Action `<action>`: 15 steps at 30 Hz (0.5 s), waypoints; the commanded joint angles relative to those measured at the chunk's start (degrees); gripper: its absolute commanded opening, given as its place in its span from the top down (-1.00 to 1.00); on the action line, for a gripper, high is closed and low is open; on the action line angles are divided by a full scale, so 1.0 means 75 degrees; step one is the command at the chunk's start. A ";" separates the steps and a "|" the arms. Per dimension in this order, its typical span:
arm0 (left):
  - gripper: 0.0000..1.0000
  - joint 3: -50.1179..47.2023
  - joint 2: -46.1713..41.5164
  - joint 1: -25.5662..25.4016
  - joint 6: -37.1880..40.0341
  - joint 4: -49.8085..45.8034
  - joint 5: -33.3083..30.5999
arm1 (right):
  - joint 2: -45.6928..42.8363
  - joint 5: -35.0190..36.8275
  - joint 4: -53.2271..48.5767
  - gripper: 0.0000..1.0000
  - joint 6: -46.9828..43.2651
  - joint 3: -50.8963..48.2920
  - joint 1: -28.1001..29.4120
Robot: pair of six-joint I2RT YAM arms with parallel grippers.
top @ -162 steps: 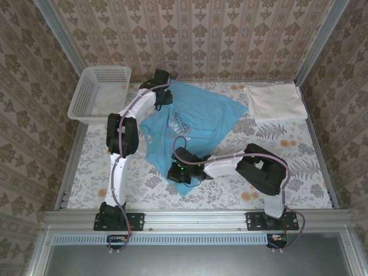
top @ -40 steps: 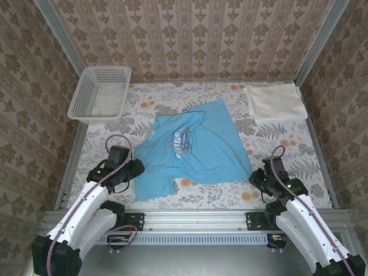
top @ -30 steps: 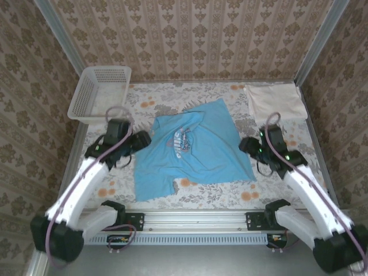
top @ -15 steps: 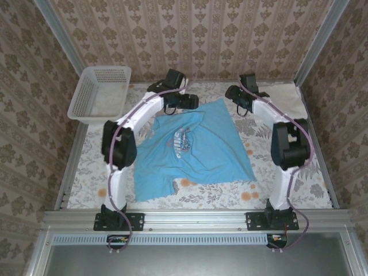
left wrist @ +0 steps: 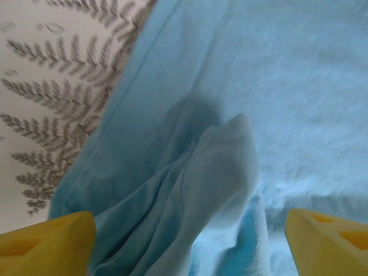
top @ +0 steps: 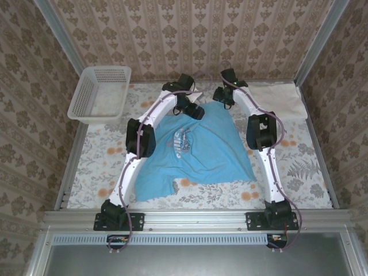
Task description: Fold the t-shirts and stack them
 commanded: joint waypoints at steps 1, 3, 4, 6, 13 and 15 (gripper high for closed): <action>-0.56 0.0297 0.0165 -0.0031 0.0481 -0.0285 0.0311 | 0.0262 0.0212 -0.1093 -0.02 -0.0293 0.0602 0.0082; -0.33 0.0291 0.0195 -0.0062 0.0453 -0.0263 0.0302 | 0.0316 0.0215 -0.1123 0.11 -0.0292 0.0605 0.0091; -0.17 0.0264 0.0193 -0.0065 0.0430 -0.0205 0.0299 | 0.0337 0.0206 -0.1144 0.19 -0.0290 0.0621 0.0090; 0.10 0.0217 0.0185 -0.0065 0.0383 -0.0123 0.0260 | 0.0369 0.0224 -0.1185 0.40 -0.0303 0.0651 0.0090; 1.00 -0.1303 -0.0916 0.0123 0.0104 0.1094 -0.0603 | 0.0230 0.0303 -0.1225 1.00 -0.0374 0.0573 0.0053; 1.00 -0.2190 -0.1518 0.0304 -0.0091 0.1803 -0.0758 | -0.0075 0.0350 -0.0978 1.00 -0.0391 0.0182 0.0023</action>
